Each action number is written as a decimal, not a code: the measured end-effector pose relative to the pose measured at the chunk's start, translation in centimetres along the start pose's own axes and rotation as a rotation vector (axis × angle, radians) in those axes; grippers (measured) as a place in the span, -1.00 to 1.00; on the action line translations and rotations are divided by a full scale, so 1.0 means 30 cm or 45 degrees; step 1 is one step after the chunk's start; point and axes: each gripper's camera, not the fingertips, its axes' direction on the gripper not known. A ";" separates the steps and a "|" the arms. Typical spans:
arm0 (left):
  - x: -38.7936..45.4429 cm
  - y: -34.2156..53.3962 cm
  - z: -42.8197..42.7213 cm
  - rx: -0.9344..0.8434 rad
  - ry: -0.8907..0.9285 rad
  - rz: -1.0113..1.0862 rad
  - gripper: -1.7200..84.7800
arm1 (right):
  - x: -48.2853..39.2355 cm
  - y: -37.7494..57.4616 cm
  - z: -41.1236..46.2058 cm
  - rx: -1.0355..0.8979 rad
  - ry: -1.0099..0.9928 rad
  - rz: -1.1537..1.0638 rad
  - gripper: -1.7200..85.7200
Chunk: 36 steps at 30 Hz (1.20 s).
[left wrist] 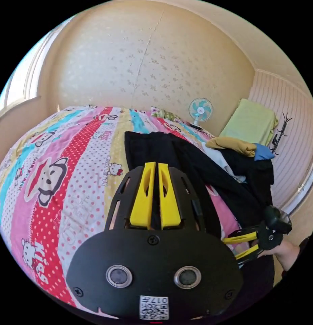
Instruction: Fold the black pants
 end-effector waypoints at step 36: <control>0.232 1.107 -0.547 0.347 0.196 0.241 -0.92 | 0.050 0.092 -0.207 0.186 -0.056 0.186 -0.65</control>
